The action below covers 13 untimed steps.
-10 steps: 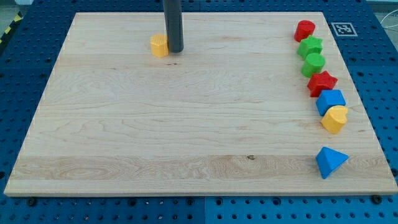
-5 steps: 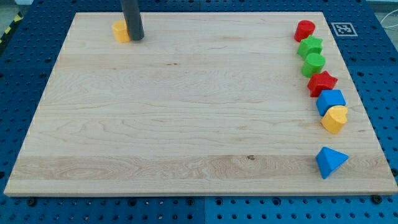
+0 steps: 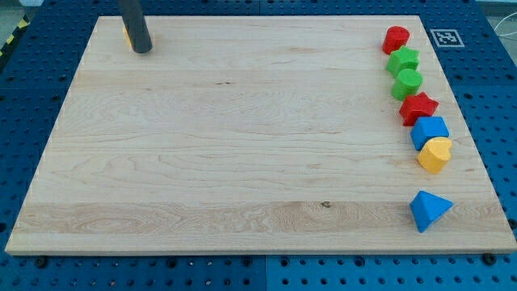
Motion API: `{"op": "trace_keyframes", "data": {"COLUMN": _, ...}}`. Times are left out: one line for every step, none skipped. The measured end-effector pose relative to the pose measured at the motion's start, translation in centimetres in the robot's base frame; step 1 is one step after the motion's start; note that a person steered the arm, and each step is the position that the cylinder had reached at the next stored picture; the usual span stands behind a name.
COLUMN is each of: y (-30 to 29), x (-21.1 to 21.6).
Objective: Move the yellow hexagon towards the top left
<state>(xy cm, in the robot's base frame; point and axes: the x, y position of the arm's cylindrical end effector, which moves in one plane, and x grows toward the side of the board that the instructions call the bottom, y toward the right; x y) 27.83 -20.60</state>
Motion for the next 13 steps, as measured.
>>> {"op": "trace_keyframes", "data": {"y": -2.3, "x": -0.1}}
{"op": "trace_keyframes", "data": {"y": -2.5, "x": -1.7}}
{"op": "trace_keyframes", "data": {"y": -2.5, "x": -3.1}}
{"op": "trace_keyframes", "data": {"y": -1.5, "x": -2.9}}
{"op": "trace_keyframes", "data": {"y": 3.2, "x": -2.7}}
{"op": "trace_keyframes", "data": {"y": 5.5, "x": -4.5}}
{"op": "trace_keyframes", "data": {"y": 5.3, "x": -8.5}}
{"op": "trace_keyframes", "data": {"y": 4.0, "x": -8.7}}
{"op": "trace_keyframes", "data": {"y": 1.2, "x": -8.6}}
{"op": "trace_keyframes", "data": {"y": -0.8, "x": -8.6}}
{"op": "trace_keyframes", "data": {"y": -0.9, "x": -8.6}}
{"op": "trace_keyframes", "data": {"y": 0.1, "x": -4.9}}
{"op": "trace_keyframes", "data": {"y": 2.6, "x": 2.5}}
